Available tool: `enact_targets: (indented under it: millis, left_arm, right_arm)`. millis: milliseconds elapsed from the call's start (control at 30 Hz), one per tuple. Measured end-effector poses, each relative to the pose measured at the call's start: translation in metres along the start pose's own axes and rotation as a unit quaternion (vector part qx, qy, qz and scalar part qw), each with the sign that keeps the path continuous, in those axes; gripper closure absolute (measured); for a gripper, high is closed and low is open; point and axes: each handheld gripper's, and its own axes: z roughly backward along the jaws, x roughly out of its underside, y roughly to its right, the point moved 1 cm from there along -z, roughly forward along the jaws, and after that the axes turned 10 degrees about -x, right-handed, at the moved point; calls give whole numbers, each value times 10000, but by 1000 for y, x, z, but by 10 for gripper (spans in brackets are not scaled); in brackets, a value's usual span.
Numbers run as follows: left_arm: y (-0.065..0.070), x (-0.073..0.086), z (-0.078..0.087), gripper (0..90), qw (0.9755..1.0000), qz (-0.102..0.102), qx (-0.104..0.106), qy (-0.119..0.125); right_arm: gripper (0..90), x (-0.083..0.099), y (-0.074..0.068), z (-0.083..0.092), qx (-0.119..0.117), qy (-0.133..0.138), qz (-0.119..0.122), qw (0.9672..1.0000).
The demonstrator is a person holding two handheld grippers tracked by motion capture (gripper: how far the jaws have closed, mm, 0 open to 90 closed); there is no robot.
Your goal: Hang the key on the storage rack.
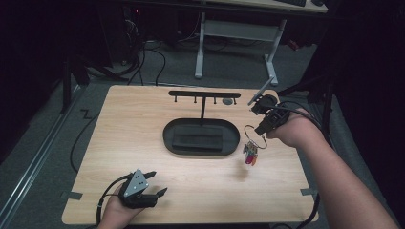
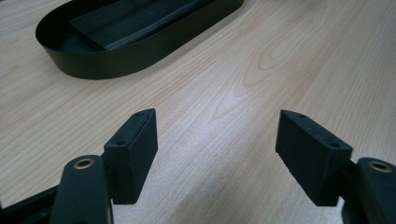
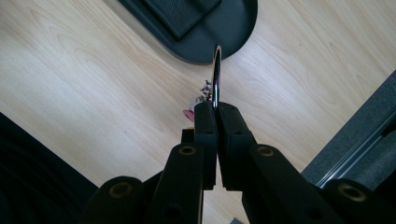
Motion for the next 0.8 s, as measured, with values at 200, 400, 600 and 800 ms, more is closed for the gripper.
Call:
enact_targets:
  millis: [200,400,600,800]
  left_arm:
    - [1,0,-1,300,10000,-26,6,2]
    - [0,0,-1,300,10000,-2,17,6]
    - [0,2,2,300,10000,9,8,-12]
    - [0,2,2,301,10000,-9,-5,-23]
  right_arm:
    - [879,-18,-1,3,21,61,40,10000]
    - [880,-28,1,4,59,107,115,9999]
    - [880,-37,6,2,44,127,73,9999]
    - [880,-48,14,0,44,164,89,9998]
